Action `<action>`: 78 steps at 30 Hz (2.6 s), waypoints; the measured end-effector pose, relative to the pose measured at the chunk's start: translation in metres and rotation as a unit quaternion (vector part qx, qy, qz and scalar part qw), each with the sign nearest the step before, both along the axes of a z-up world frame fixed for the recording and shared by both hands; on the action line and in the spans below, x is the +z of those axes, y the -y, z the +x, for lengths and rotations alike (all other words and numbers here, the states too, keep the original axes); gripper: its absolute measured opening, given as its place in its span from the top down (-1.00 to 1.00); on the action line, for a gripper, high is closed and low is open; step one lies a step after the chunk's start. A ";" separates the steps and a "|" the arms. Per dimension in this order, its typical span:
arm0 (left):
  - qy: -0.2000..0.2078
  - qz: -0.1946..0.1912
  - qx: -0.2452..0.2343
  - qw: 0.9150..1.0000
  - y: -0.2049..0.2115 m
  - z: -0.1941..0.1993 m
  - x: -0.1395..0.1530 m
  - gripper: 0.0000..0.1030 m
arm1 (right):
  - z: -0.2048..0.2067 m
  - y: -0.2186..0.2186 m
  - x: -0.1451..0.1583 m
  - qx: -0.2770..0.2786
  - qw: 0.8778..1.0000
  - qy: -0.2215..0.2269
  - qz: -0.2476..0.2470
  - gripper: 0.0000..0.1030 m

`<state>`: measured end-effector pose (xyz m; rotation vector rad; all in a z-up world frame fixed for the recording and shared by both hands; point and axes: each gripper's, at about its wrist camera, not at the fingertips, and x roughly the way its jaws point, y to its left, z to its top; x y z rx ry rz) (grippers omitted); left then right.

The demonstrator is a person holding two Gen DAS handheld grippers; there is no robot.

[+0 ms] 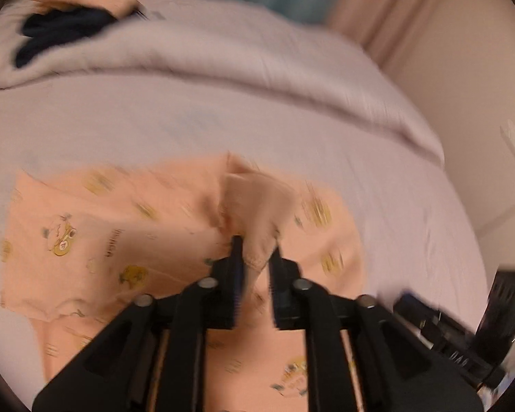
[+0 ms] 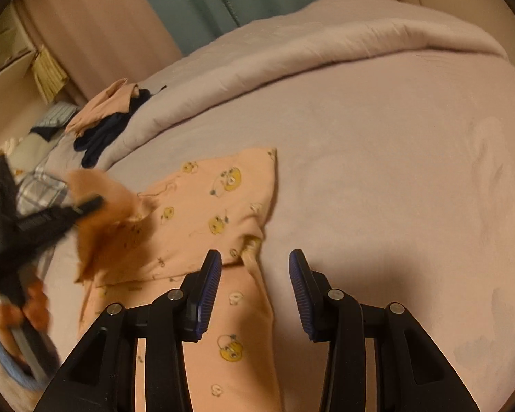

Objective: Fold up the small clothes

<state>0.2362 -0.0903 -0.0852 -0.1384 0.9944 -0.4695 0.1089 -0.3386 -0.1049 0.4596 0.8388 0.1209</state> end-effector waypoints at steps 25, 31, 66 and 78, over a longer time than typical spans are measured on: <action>-0.056 -0.071 0.185 0.978 -0.198 -0.037 -0.034 -0.09 | 0.068 -0.092 -0.032 0.092 0.993 -0.058 0.050 0.14; -0.061 -0.085 0.206 0.973 -0.227 -0.045 -0.035 -0.09 | 0.062 -0.096 -0.019 0.097 0.995 -0.024 0.022 0.86; -0.080 -0.069 0.183 0.977 -0.211 -0.043 -0.038 -0.09 | 0.092 -0.043 -0.034 0.049 0.995 -0.061 -0.069 0.71; -0.080 -0.070 0.178 0.978 -0.212 -0.092 -0.032 -0.09 | 0.062 -0.063 -0.027 0.081 0.990 -0.040 -0.104 0.71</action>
